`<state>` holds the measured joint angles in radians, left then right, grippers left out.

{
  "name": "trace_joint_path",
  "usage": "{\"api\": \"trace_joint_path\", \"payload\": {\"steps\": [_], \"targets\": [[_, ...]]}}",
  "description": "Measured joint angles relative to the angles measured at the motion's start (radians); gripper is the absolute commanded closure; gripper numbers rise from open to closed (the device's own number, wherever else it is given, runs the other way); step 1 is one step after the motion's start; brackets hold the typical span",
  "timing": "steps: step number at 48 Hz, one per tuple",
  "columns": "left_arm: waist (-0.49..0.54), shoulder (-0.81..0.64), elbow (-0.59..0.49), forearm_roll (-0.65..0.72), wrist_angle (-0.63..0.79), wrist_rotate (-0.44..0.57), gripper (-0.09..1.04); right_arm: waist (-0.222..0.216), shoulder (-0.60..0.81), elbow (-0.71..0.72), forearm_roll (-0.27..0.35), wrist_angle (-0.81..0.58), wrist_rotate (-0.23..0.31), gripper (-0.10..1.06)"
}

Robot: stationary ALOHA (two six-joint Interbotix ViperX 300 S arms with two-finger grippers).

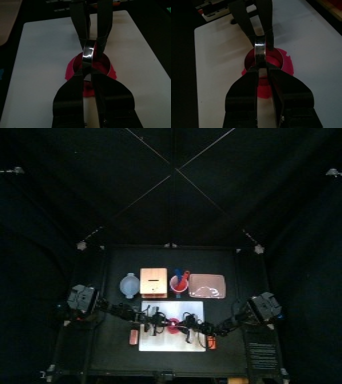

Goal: Get the cutter from the drawer then cut the dough then place the extra dough in the bowl
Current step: Cut the dough

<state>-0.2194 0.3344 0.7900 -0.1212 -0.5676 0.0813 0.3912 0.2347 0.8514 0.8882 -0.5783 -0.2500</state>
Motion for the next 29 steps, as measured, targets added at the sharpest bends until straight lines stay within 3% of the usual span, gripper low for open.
{"api": "trace_joint_path", "payload": {"steps": [29], "targets": [[-0.002, -0.006, -0.014, 0.002, 0.064, 0.000, 0.59, -0.020, -0.006, 0.000, -0.002, 0.083, 0.000, 0.56]]}}
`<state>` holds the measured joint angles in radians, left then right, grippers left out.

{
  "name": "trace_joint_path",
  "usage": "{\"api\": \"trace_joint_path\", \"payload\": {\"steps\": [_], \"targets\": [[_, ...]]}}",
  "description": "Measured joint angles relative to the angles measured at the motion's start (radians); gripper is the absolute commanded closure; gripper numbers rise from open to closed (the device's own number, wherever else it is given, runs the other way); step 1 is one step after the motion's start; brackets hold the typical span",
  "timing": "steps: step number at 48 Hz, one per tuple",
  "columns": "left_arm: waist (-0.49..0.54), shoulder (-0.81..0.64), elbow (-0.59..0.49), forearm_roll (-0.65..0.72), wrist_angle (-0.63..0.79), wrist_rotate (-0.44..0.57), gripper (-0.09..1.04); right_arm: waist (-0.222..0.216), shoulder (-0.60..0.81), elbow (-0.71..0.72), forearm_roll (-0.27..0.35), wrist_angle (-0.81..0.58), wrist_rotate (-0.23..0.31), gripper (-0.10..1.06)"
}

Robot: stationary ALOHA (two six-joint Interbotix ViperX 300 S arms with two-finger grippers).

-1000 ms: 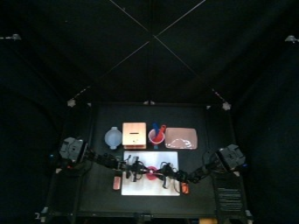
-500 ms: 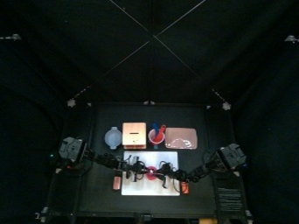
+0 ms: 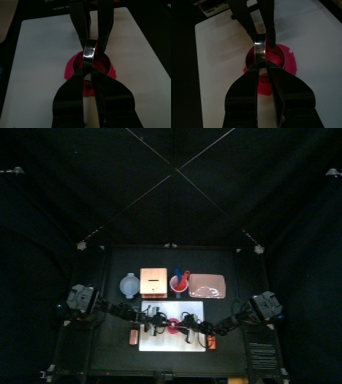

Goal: Get the cutter from the drawer then cut the dough then place the extra dough in the bowl
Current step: Cut the dough

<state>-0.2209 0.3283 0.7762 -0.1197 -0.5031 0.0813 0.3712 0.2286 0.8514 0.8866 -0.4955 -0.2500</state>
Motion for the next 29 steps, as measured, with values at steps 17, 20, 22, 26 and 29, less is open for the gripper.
{"api": "trace_joint_path", "payload": {"steps": [17, 20, 22, 26, 29], "targets": [[0.002, 0.000, -0.002, 0.002, 0.006, 0.002, 0.59, -0.008, -0.003, -0.002, 0.000, 0.021, -0.002, 0.56], [0.000, 0.000, -0.002, 0.002, 0.006, 0.002, 0.59, -0.008, -0.003, -0.002, 0.000, 0.021, -0.002, 0.56], [0.000, 0.000, 0.000, 0.002, 0.006, 0.002, 0.59, -0.008, -0.003, 0.000, 0.000, 0.021, -0.002, 0.56], [0.002, 0.000, -0.002, 0.000, 0.006, 0.002, 0.59, -0.009, -0.002, -0.002, 0.000, 0.021, -0.002, 0.56], [0.000, 0.000, -0.002, 0.000, 0.006, 0.002, 0.59, -0.009, -0.003, -0.002, 0.000, 0.021, -0.002, 0.56]]}}
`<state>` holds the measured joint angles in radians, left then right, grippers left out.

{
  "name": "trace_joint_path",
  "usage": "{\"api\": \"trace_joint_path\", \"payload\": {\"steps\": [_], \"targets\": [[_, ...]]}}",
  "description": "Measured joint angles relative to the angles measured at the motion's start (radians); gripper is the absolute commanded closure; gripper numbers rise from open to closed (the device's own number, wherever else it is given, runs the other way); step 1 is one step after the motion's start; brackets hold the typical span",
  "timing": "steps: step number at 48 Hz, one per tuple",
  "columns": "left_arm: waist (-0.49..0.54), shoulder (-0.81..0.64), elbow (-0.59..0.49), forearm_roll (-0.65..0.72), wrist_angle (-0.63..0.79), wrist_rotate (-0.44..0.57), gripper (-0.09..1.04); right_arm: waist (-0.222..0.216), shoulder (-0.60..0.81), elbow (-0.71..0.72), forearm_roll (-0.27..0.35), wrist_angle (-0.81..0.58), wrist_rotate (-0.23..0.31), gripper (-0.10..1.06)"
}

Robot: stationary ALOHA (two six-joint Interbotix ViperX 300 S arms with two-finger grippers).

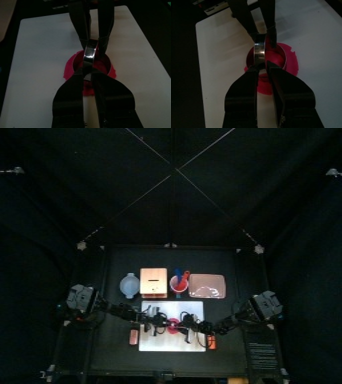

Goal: Get the cutter from the drawer then cut the dough then place the extra dough in the bowl
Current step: Cut the dough

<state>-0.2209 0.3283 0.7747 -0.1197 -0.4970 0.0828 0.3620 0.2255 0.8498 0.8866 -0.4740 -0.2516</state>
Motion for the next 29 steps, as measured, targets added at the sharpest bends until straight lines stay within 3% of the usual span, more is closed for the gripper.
{"api": "trace_joint_path", "payload": {"steps": [29], "targets": [[0.000, 0.000, -0.002, 0.002, 0.015, 0.000, 0.59, -0.003, 0.000, 0.000, -0.002, 0.021, 0.000, 0.56]]}}
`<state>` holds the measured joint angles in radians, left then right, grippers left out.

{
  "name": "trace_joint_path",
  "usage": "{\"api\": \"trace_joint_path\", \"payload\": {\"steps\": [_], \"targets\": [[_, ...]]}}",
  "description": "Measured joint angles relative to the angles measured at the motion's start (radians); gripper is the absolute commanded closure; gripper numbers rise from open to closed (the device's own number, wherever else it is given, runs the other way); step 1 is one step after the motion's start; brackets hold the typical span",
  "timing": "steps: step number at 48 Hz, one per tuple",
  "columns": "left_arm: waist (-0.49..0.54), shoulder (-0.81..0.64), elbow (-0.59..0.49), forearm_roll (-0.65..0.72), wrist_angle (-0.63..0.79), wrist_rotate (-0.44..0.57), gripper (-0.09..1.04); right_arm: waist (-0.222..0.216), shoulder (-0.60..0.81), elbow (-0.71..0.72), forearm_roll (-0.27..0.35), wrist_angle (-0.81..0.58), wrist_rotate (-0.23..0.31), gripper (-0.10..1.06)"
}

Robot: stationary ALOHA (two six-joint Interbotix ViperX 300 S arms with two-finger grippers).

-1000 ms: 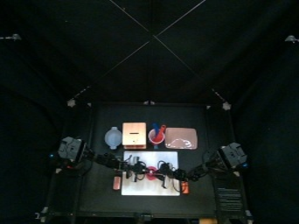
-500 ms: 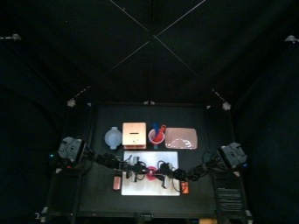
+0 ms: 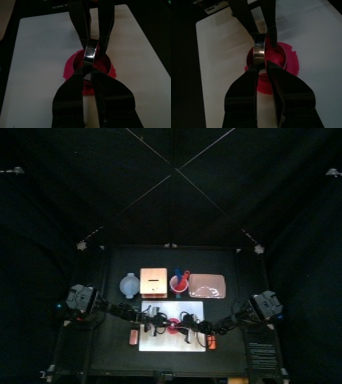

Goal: Get the cutter from the drawer then cut the dough then place the extra dough in the bowl
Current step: Cut the dough

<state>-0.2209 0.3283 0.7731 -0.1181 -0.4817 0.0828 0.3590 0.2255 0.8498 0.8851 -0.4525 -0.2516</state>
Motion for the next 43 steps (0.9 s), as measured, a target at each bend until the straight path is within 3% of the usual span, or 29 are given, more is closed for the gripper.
{"api": "trace_joint_path", "payload": {"steps": [43], "targets": [[0.000, 0.000, -0.005, -0.009, 0.028, 0.000, 0.57, -0.018, -0.005, -0.012, -0.009, 0.057, 0.000, 0.55]]}}
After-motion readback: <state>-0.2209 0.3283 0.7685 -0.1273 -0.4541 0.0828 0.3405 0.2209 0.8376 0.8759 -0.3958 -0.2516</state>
